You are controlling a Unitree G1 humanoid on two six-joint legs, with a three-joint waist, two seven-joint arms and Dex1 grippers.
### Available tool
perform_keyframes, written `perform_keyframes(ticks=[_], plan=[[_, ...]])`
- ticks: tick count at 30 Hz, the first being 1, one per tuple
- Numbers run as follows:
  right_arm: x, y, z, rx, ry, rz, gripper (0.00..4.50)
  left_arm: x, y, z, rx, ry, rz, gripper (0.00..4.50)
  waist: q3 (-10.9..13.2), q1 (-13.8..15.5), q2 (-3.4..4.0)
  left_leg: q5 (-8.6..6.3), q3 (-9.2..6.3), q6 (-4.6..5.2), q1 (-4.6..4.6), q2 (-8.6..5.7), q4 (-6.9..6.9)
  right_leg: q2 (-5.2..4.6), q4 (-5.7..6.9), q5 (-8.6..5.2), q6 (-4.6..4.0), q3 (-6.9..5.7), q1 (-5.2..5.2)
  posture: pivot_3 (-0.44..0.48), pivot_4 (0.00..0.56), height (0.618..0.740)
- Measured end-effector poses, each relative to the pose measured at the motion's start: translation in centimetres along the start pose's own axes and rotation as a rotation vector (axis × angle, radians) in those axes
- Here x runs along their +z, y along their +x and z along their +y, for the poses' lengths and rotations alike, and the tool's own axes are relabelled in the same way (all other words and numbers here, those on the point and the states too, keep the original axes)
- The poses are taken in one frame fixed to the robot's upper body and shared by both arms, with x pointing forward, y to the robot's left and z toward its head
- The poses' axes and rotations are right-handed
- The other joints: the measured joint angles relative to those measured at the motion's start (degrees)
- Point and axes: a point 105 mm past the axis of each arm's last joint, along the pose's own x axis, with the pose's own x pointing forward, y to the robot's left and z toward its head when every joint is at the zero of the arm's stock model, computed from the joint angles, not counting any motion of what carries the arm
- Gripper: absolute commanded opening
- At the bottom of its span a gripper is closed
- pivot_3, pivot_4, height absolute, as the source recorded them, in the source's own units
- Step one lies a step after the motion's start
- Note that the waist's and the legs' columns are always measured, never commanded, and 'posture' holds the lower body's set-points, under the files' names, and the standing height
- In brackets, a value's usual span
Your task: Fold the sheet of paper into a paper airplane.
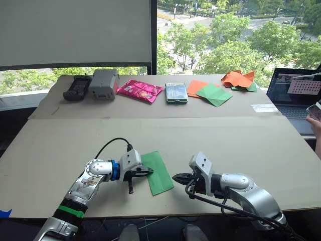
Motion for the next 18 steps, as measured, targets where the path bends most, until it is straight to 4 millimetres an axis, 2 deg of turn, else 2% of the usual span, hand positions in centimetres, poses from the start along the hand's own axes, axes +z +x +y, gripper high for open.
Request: perform_keyframes(ticks=[3,7,10,13,18], plan=[[1.5,-0.5,0.0,-0.003,0.006,-0.078,0.01,1.0,-1.6,0.2,0.032,-0.074,-0.044,0.00,0.1,-0.2,-0.12,-0.01,-0.01,0.02,-0.07,0.00,-0.06,0.02,0.00,0.00,0.00,0.00,-0.11,0.000,0.150,0.718],[1.2,-0.7,-0.3,-0.040,0.019,-0.074,0.01,2.9,-4.4,0.8,0.088,-0.123,-0.105,0.00,0.2,-0.1,-0.09,-0.03,0.00,0.05,-0.09,0.00,-0.08,0.01,0.00,0.01,-0.01,0.00,-0.13,0.000,0.150,0.718],[1.0,-0.7,-0.5,-0.056,0.023,-0.072,0.01,2.9,-5.6,0.9,0.116,-0.137,-0.092,0.00,0.2,-0.1,0.05,-0.03,0.01,0.05,-0.08,0.00,-0.07,0.00,0.00,0.01,-0.01,0.01,-0.14,0.000,0.150,0.718],[1.1,-0.7,-0.6,-0.073,0.024,-0.077,0.01,2.0,-5.4,0.5,0.109,-0.148,-0.059,0.00,0.3,0.1,0.01,-0.03,0.01,0.05,-0.09,0.00,-0.06,-0.01,0.00,0.01,-0.01,0.00,-0.18,0.000,0.150,0.718],[1.2,-0.7,-0.7,-0.079,0.030,-0.087,0.01,1.4,-2.7,0.1,0.077,-0.130,-0.055,0.00,0.3,0.3,-0.04,-0.03,0.00,0.05,-0.25,-0.04,0.00,-0.02,-0.05,0.01,-0.01,0.01,-0.33,0.000,0.150,0.718]])
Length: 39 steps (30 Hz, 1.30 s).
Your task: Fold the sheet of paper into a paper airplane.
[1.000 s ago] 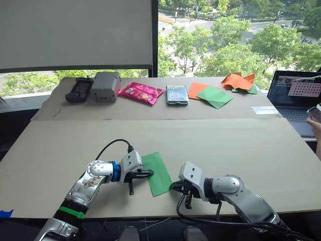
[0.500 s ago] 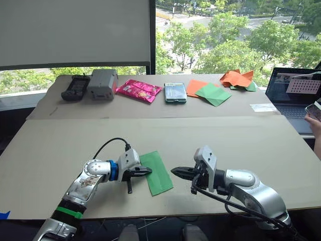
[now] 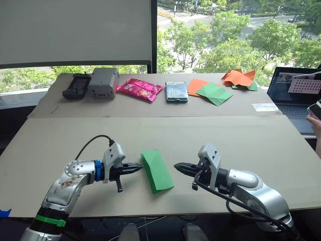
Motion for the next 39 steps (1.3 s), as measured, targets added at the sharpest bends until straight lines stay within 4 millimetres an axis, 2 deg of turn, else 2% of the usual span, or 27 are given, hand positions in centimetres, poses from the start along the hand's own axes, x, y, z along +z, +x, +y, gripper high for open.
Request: perform_keyframes(ticks=[3,10,14,19,23,29,33,39], plan=[[0.2,-0.1,-0.1,-0.003,0.008,-0.011,0.01,0.0,1.4,0.0,-0.017,-0.020,-0.023,0.00,0.0,-0.1,0.02,0.01,-0.02,0.02,-0.08,0.00,0.00,0.05,0.03,0.01,0.00,0.00,-0.12,0.000,0.150,0.718],[2.3,0.1,0.3,0.037,-0.013,-0.077,0.01,3.4,4.4,-0.2,-0.091,0.040,-0.116,0.00,0.0,-0.2,0.07,0.03,-0.05,0.05,-0.07,0.00,0.02,0.15,0.07,0.05,0.05,0.09,-0.05,0.000,0.150,0.718],[3.9,0.8,0.8,0.065,-0.045,-0.113,0.01,2.6,6.0,-0.5,-0.124,0.037,-0.101,0.00,-0.1,-0.3,0.13,0.08,-0.08,0.13,-0.04,0.00,0.02,0.19,0.09,0.08,0.09,0.11,0.00,0.000,0.150,0.718],[4.5,2.1,0.8,0.077,-0.070,-0.108,0.01,1.6,6.7,-0.3,-0.133,0.037,-0.072,0.00,-0.1,-0.3,0.16,0.10,-0.10,0.16,-0.06,0.00,0.03,0.21,0.14,0.10,0.09,0.12,0.01,0.000,0.150,0.718],[2.9,2.9,-0.4,0.013,-0.099,-0.011,0.01,1.9,7.0,-0.1,-0.132,0.059,-0.076,0.00,-0.1,0.1,0.17,0.09,-0.11,0.16,-0.08,-0.04,0.10,0.20,0.14,0.10,0.09,0.14,0.13,0.000,0.150,0.718],[-1.6,2.6,-3.8,-0.139,-0.133,0.210,0.01,1.8,7.0,-0.2,-0.142,0.078,-0.069,0.00,-0.1,0.1,0.19,0.11,-0.11,0.18,-0.07,-0.07,0.12,0.20,0.18,0.11,0.09,0.16,0.19,0.000,0.150,0.718],[-2.5,2.5,-4.2,-0.160,-0.140,0.247,0.01,1.7,6.7,-0.1,-0.142,0.085,-0.058,0.00,-0.1,-0.1,0.18,0.13,-0.12,0.22,0.01,-0.08,0.14,0.21,0.46,0.11,0.11,0.17,0.46,0.000,0.150,0.718],[-3.5,2.1,-4.1,-0.162,-0.113,0.266,0.01,0.1,5.8,-0.1,-0.131,0.088,0.003,0.00,-0.1,-0.3,0.14,0.06,-0.17,0.11,0.36,-0.08,0.12,0.21,0.77,0.10,0.10,0.17,0.41,0.000,0.150,0.718]])
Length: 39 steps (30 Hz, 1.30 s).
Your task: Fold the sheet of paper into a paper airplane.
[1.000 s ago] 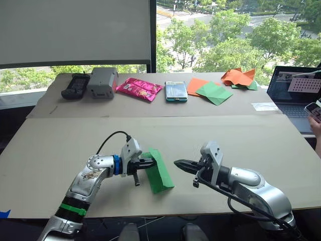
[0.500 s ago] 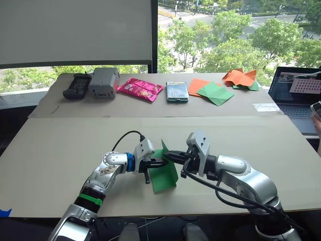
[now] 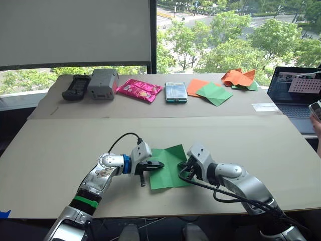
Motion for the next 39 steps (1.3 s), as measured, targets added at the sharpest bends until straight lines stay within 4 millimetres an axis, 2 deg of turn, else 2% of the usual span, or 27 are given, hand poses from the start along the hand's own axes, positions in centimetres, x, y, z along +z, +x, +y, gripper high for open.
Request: perform_keyframes(ticks=[5,15,19,24,29,37,39], plan=[[-0.4,-0.2,0.0,-0.014,0.023,-0.013,0.01,-0.8,-0.7,0.1,0.012,0.067,0.048,0.00,0.0,0.1,-0.02,-0.01,0.00,-0.02,0.12,-0.04,0.01,-0.04,-0.05,-0.01,-0.01,0.00,0.07,0.000,0.150,0.718],[-0.7,0.0,-0.2,-0.032,0.033,-0.020,0.01,-1.1,-0.7,0.2,0.016,0.126,0.058,0.00,-0.1,0.0,-0.06,-0.03,0.00,-0.04,0.37,-0.05,-0.01,-0.07,-0.06,-0.03,-0.02,0.00,0.26,0.000,0.150,0.718],[-0.4,0.2,-0.3,-0.045,0.051,-0.053,1.24,-1.1,-0.7,0.2,0.017,0.130,0.057,0.00,-0.1,0.0,-0.06,-0.03,0.00,-0.04,0.38,-0.05,-0.01,-0.07,-0.06,-0.03,-0.02,0.00,0.25,0.000,0.150,0.718],[1.7,-0.3,-2.2,-0.129,0.078,-0.164,2.93,-1.1,-0.7,0.3,0.018,0.130,0.057,0.00,-0.1,0.0,-0.05,-0.03,0.00,-0.04,0.37,-0.05,-0.01,-0.07,-0.05,-0.03,-0.02,0.00,0.23,0.000,0.150,0.718],[2.1,-0.3,-3.4,-0.183,0.078,-0.194,2.93,-1.1,-0.7,0.3,0.018,0.131,0.057,0.00,-0.1,0.0,-0.03,-0.03,0.00,-0.04,0.37,-0.05,-0.03,-0.07,-0.04,-0.03,-0.02,0.00,0.24,0.000,0.150,0.718],[1.9,0.3,-3.6,-0.184,0.090,-0.204,2.93,-1.1,-0.7,0.4,0.021,0.131,0.057,0.00,-0.1,0.0,-0.02,-0.03,0.00,-0.04,0.37,-0.05,-0.04,-0.07,-0.04,-0.03,-0.02,0.00,0.23,0.000,0.150,0.718],[2.2,0.6,-3.7,-0.178,0.093,-0.211,2.33,-1.1,-0.7,0.4,0.021,0.131,0.057,0.00,-0.1,0.0,-0.02,-0.03,0.00,-0.04,0.37,-0.05,-0.04,-0.07,-0.04,-0.03,-0.02,0.00,0.23,0.000,0.150,0.718]])
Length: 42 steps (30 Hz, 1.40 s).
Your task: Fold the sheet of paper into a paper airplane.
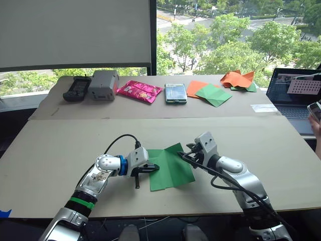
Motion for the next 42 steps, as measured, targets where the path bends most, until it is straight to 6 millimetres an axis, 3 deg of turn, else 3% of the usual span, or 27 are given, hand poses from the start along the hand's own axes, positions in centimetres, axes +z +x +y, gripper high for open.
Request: perform_keyframes(ticks=[7,19,26,29,35,42], plan=[[0.0,0.4,-0.1,0.015,0.005,-0.005,0.03,0.0,0.0,0.0,0.001,0.000,0.000,0.00,0.0,0.0,0.01,0.00,0.00,0.00,-0.01,0.00,0.00,0.00,0.02,0.00,0.00,0.00,0.00,0.000,0.150,0.718],[0.5,0.2,1.0,0.060,-0.003,-0.050,0.03,0.0,-0.5,-0.1,0.027,-0.017,0.004,0.00,0.0,-0.1,0.01,0.00,0.00,0.00,-0.01,0.00,-0.05,0.00,0.04,0.00,0.00,0.00,-0.06,0.000,0.150,0.718],[1.9,-2.1,3.6,0.062,-0.310,-0.159,0.03,-0.5,-3.2,0.6,0.089,-0.075,0.050,0.00,0.1,-0.3,0.01,-0.01,0.00,-0.01,-0.01,0.00,-0.14,-0.03,0.00,-0.01,-0.02,0.00,-0.19,0.000,0.150,0.718],[1.6,-2.4,5.1,0.053,-0.471,-0.167,0.03,-0.5,-3.7,0.2,0.100,-0.103,0.051,0.00,0.1,-0.3,-0.11,-0.02,0.01,-0.03,-0.02,0.00,-0.16,-0.06,-0.07,-0.02,-0.04,0.00,-0.26,0.000,0.150,0.718],[1.0,-2.5,6.3,0.052,-0.610,-0.159,0.03,-0.4,-5.0,0.3,0.132,-0.131,0.063,0.00,0.2,-0.1,-0.21,-0.03,0.03,-0.04,-0.07,-0.02,-0.15,-0.13,-0.30,-0.03,-0.04,0.00,-0.28,0.000,0.150,0.718],[-0.7,-1.9,7.4,0.140,-0.667,-0.073,0.03,0.4,-4.6,0.5,0.120,-0.130,0.041,0.00,0.3,0.0,-0.29,-0.03,0.04,-0.04,-0.13,-0.05,-0.15,-0.13,-0.36,-0.03,-0.04,0.00,-0.28,0.000,0.150,0.718]])
